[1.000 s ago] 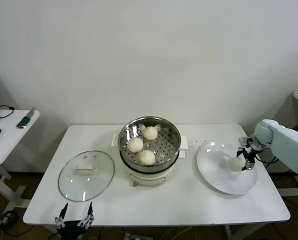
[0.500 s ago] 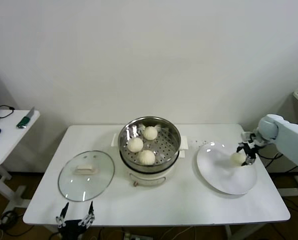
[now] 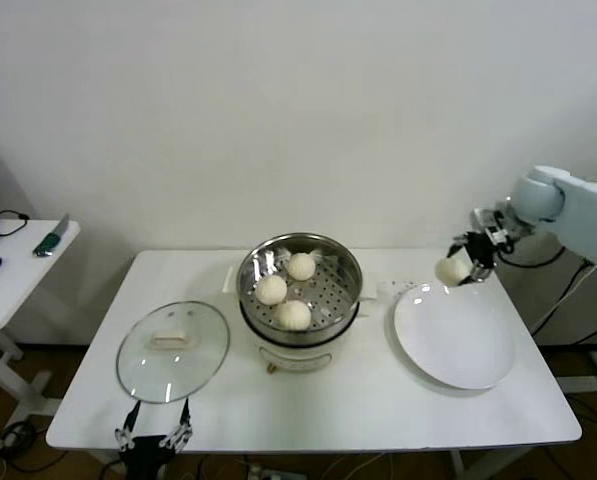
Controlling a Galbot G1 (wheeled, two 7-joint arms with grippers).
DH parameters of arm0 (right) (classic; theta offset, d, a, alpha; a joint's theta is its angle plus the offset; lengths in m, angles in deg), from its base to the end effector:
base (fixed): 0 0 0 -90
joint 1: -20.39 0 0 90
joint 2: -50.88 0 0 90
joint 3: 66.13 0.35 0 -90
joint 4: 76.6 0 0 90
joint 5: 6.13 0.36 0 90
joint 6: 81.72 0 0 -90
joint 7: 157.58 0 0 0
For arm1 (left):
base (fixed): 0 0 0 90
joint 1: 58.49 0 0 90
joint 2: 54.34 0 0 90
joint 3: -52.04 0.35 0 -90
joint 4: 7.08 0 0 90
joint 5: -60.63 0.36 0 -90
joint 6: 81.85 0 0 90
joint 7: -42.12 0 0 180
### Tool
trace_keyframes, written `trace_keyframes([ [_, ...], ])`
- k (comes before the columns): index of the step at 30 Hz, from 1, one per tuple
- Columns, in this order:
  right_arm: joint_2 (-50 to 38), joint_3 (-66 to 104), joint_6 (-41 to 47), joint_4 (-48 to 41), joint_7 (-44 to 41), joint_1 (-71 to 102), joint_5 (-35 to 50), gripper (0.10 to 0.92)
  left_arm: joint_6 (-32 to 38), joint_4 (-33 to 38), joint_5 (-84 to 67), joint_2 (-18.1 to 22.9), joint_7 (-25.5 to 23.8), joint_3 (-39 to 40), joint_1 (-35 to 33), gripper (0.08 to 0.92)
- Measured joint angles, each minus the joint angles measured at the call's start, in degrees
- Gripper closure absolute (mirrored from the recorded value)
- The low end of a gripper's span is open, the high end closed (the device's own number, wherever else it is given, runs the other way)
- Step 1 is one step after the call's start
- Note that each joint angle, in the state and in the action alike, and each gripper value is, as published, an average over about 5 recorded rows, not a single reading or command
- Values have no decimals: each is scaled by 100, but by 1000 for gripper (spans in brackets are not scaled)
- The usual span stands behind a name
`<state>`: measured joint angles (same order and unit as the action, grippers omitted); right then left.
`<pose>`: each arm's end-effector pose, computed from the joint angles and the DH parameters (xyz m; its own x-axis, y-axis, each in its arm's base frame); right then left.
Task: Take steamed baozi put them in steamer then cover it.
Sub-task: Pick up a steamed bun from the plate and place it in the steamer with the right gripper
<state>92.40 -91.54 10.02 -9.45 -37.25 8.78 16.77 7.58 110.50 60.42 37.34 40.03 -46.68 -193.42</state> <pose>0.5665 -0.1681 -0.0289 -0.2701 -0.2007 0.9417 -0.9412 -0.1511 -0.3022 0.0929 0.0430 -0.3535 -0.9453 -0.1122 0.3062 -0.0945 0.9929 0.0719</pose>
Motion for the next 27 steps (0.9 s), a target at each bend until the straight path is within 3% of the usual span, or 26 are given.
trace_keyframes([
  [14,914,-190,618,707,267,-674,1209,321,-31,62,-70,-86,-5,-75,-34,177],
  [27,1710,-114,938,530,505,-202,1299,321,-41,63,-92,-86,-7,-127,-35,177],
])
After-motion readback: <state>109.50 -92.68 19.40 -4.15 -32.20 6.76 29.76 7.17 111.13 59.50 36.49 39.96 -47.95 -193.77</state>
